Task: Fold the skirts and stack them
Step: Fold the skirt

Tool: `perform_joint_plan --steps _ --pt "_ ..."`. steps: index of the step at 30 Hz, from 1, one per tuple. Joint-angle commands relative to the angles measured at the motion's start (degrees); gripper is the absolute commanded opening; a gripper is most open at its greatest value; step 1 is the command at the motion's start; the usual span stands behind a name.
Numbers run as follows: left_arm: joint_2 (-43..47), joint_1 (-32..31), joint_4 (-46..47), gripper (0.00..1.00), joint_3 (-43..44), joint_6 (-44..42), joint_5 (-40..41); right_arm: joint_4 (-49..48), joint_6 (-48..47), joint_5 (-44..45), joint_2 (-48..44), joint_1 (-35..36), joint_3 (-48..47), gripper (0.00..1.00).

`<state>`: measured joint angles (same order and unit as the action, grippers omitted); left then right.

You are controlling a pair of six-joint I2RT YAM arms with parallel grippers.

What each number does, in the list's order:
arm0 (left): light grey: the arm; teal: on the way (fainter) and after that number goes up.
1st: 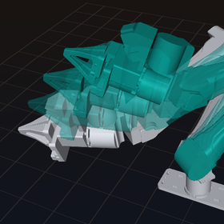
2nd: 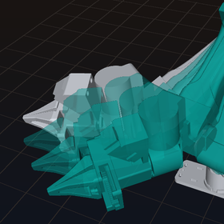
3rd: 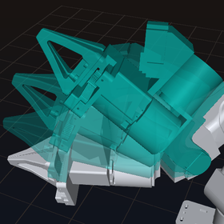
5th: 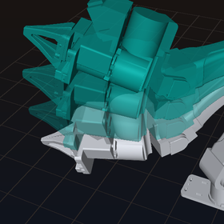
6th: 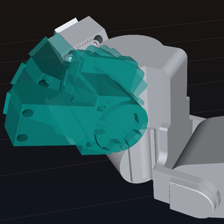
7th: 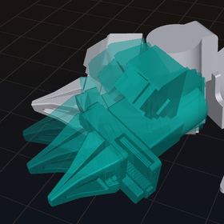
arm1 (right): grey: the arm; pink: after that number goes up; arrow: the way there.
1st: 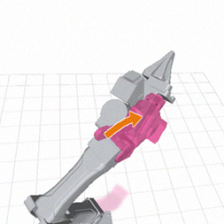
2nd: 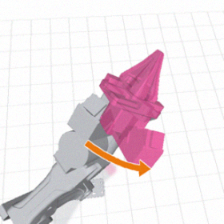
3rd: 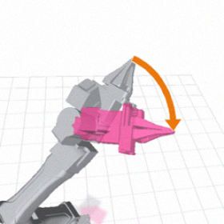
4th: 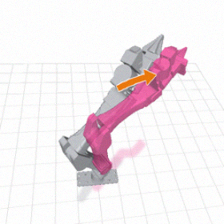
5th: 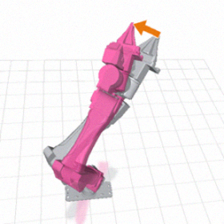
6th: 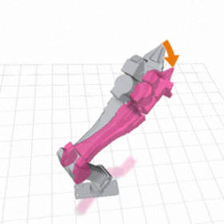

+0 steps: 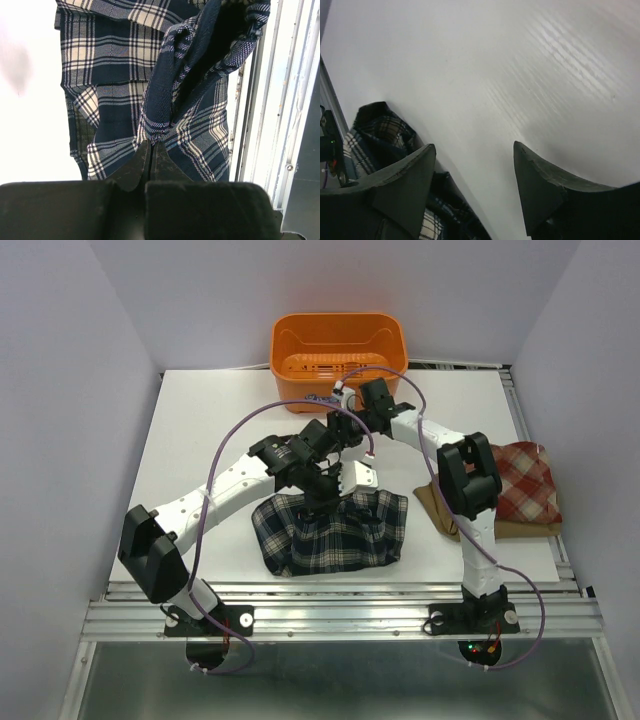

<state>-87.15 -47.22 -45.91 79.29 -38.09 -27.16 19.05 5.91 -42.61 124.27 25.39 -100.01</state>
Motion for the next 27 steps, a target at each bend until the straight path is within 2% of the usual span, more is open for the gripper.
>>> perform_joint_plan --steps 1,5,12,27 --pt "2.17 0.20 0.56 0.00 2.45 -0.94 -0.88 2.31 0.59 -2.47 4.58 0.98 1.74 0.68" --pt "0.59 1.78 1.26 0.00 4.56 -1.81 0.78 2.13 1.55 -5.90 4.32 0.98 6.56 0.61" --pt "-2.57 3.89 4.59 0.00 7.81 -3.48 5.26 0.12 3.93 -12.31 2.56 1.51 12.54 0.57" --pt "-7.24 6.35 17.86 0.00 8.52 -7.62 14.14 0.46 2.17 -18.03 2.82 3.27 16.24 0.43"
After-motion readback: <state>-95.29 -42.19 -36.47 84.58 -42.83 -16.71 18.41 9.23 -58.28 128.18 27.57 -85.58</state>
